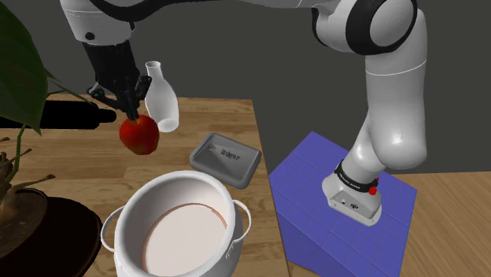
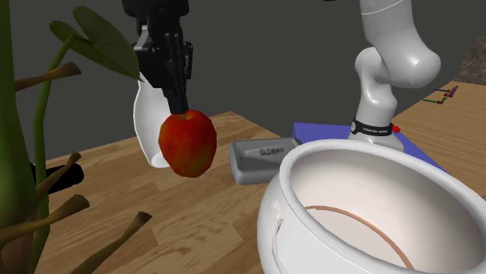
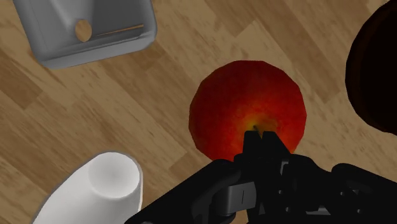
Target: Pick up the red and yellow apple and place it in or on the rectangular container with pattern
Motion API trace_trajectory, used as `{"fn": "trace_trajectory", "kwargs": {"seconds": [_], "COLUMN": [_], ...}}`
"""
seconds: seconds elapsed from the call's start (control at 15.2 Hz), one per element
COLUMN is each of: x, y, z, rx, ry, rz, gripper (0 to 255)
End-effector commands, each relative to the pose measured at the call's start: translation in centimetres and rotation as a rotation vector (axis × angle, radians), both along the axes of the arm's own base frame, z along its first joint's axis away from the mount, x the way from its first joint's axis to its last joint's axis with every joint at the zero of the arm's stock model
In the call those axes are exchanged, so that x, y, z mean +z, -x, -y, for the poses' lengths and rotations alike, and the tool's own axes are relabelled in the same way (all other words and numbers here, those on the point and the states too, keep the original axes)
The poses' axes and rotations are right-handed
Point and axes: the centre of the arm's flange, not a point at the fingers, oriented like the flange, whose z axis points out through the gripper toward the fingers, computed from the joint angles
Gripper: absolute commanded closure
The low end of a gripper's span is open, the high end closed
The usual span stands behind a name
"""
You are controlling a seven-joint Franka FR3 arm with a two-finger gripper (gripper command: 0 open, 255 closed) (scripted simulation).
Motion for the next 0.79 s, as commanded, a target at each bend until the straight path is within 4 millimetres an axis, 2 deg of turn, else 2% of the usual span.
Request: {"fn": "trace_trajectory", "kwargs": {"seconds": [0.0,0.2,0.73], "x": [1.0,2.1,5.3], "y": [0.0,0.0,5.6], "z": [0.0,0.0,8.4], "rx": [0.000,0.000,0.000], "ry": [0.000,0.000,0.000], "rz": [0.000,0.000,0.000], "gripper": [255,255,255]}}
